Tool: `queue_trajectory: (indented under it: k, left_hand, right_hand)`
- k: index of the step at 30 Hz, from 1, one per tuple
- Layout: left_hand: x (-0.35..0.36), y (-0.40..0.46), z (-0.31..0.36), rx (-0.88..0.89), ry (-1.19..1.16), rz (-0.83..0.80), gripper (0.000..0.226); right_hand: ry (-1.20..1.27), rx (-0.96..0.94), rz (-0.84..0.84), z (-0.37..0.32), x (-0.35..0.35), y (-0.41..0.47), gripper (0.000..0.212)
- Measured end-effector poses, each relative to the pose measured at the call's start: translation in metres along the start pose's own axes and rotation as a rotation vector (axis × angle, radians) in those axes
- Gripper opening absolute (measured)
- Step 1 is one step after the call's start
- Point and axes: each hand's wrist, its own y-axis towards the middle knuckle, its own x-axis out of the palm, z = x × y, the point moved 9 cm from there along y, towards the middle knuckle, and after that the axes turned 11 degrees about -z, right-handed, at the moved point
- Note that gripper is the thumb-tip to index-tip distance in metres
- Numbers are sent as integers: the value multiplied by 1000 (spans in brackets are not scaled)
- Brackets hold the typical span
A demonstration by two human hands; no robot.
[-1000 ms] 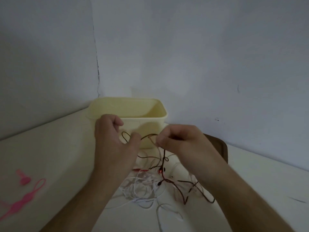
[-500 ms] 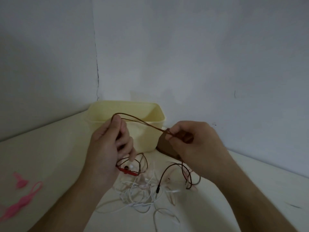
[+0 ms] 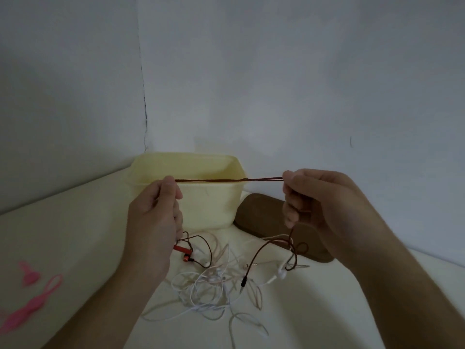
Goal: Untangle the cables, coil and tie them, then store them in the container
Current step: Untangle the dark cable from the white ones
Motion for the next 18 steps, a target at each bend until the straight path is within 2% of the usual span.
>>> queue_trajectory:
  k: [3,4,6,7,8,10,14,16,18]
  left_hand:
    - [-9,2,-4,-11,-5,77,33]
    - [-13,3,-6,-14,5,106,34]
    - [-20,4,-9,-21,42,153,36]
    - [-22,4,-11,-32,66,163,37]
    - [-22,4,-13,-48,88,165,39]
    - [-18,3,-17,-90,131,134,38]
    - [0,-1,-13,-115,427,3,23]
    - [8,-7,-1,-37,625,-2,13]
    - [22,-16,16,133,712,-65,17]
  right_hand:
    - [31,24,-133,-3,4,-2,10]
    - [-68,42,-132,-4,0,-3,8]
    - [-483,74,-29,-8,-17,-5,25]
    - [-659,55,39,-14,-22,-6,25]
    - [-736,28,108,-19,-26,-6,23]
    - [-621,-3,172,-18,-30,-7,19]
    - [-272,25,85,-2,-18,-2,26]
    - [-204,19,16,3,-5,1,30]
    - [-237,13,-32,8,8,4,34]
